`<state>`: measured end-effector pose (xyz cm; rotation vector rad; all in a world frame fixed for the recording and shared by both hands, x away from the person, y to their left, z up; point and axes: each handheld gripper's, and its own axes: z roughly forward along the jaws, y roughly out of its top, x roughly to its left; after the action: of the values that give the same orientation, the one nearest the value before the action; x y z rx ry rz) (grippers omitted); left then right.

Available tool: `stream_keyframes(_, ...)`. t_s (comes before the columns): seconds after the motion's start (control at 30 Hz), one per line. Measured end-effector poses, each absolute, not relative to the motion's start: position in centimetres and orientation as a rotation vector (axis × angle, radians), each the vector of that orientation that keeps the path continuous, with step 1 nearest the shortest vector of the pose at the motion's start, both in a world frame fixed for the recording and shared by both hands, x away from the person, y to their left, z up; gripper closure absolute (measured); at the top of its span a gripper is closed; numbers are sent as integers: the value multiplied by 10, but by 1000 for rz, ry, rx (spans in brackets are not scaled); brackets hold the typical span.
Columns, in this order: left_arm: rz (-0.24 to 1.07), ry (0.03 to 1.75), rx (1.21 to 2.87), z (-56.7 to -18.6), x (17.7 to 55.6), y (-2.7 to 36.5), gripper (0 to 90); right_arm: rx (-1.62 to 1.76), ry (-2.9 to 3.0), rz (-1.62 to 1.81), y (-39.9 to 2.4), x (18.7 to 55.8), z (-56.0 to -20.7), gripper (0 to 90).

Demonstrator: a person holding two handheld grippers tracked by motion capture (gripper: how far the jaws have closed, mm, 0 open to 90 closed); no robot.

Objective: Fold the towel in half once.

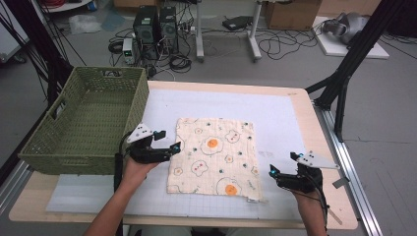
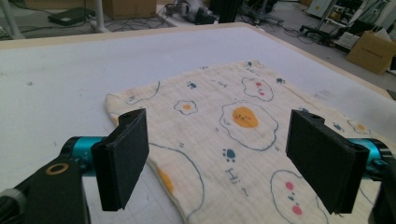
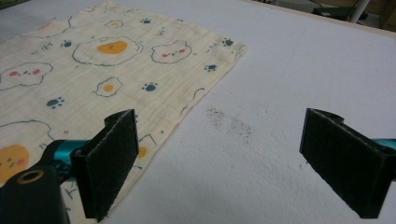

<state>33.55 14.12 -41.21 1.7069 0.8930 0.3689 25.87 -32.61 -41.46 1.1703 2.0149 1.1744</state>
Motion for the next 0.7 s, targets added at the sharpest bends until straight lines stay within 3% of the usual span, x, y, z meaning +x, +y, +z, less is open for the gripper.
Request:
stream_keyframes(0.6,388,967,1806,-398,399,117,262,1177,2030,1186,-326,261,-416,109)
stream_keyframes(0.7,398,981,1833,-396,413,116,326,1181,2030,1186,-327,262,-417,109)
